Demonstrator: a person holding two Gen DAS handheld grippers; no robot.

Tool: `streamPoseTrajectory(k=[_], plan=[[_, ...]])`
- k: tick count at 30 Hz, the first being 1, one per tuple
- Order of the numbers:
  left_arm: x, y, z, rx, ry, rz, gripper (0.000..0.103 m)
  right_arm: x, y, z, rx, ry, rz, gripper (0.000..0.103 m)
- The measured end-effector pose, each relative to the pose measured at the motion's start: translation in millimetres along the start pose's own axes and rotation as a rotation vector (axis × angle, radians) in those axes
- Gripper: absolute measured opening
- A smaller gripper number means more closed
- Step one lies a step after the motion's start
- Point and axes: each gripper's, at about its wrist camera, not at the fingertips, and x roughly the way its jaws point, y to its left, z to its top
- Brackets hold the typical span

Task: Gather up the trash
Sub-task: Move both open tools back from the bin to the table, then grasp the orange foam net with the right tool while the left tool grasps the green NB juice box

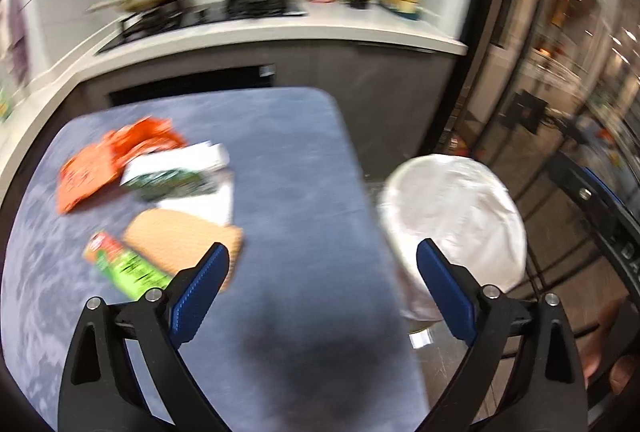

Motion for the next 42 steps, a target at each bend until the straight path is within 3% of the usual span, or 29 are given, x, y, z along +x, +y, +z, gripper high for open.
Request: streamPoseTrajectory(k=[8, 17, 30, 42], plan=[[-1.2, 100.5, -18.0, -0.219, 0.044, 0.13, 0.093, 11.0, 56.2, -23.6, -0.049, 0.065, 0.078, 0.061], [0.6, 170.6, -36.0, -0.335, 0.07, 0.21, 0.093, 31.8, 117.7, -44.5, -0.115, 0.141, 0.146, 0.061], [22.2, 212.4, -42.7, -0.476, 0.122, 0.154, 0.093, 93.7, 190.6, -70.8, -0.219, 0.27, 0.228, 0.061], [63.5, 222.7, -39.7, -0.577, 0.2, 0.105, 0.093, 151.9, 227.8, -99.9, -0.295, 0.379, 0.266, 0.061]])
